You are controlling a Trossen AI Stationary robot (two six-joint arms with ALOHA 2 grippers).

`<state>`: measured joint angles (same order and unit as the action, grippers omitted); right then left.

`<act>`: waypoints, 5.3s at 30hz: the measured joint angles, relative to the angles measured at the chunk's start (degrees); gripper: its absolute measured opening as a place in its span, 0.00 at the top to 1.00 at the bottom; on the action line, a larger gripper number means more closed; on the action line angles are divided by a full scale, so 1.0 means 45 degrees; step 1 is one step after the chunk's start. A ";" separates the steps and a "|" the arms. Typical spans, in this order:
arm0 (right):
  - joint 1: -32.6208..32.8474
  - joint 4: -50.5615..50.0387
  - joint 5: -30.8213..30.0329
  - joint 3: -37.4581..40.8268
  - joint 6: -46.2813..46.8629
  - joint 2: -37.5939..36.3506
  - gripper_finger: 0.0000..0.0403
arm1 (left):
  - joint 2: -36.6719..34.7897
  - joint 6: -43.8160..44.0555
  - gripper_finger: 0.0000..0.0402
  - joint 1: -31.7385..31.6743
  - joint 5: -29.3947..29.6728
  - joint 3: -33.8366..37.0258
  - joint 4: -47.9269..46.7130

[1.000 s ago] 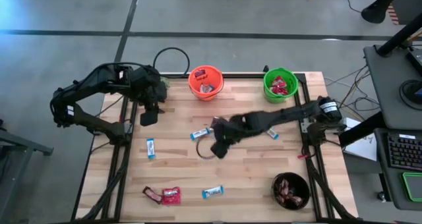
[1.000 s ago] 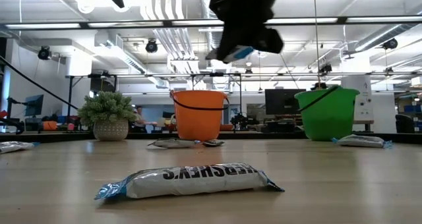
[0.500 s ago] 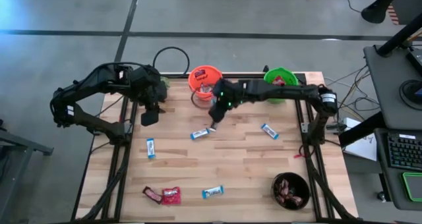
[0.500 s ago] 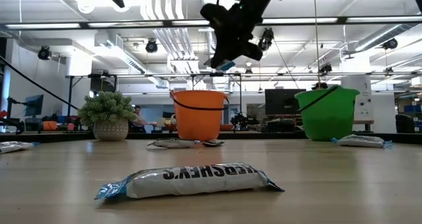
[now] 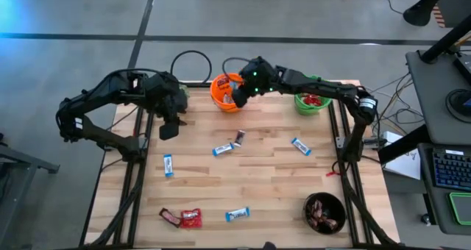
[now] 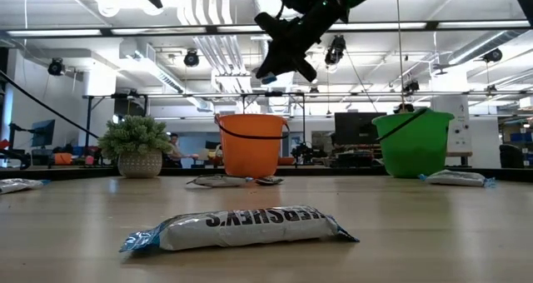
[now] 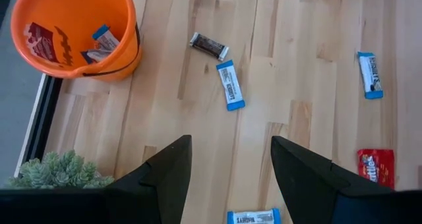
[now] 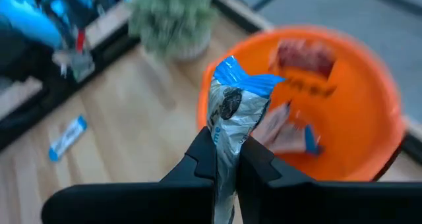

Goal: Sort candy
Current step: Put the white chocolate into the orange bucket, then put the brown chocolate into the black bucket

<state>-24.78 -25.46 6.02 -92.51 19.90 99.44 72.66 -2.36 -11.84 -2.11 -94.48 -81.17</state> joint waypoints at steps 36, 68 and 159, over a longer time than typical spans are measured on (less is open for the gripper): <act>-0.0981 0.3189 0.0340 -0.0364 -0.0427 0.1005 0.63 | 0.0037 0.0321 0.53 0.0005 0.0402 0.0000 0.0428; -0.0889 -0.7767 -0.1162 -0.9131 -0.3580 -0.0262 0.61 | 0.1005 0.2417 0.46 0.0706 -0.4120 0.0112 -0.1964; 0.0622 -1.1961 -0.1904 -0.9073 0.0685 -0.0729 0.63 | 0.5025 0.6545 0.46 1.2211 -0.4098 0.9262 0.9006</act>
<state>-21.98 -79.29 -2.55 -133.34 22.98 96.16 95.28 27.09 43.11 -20.55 -52.80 -40.64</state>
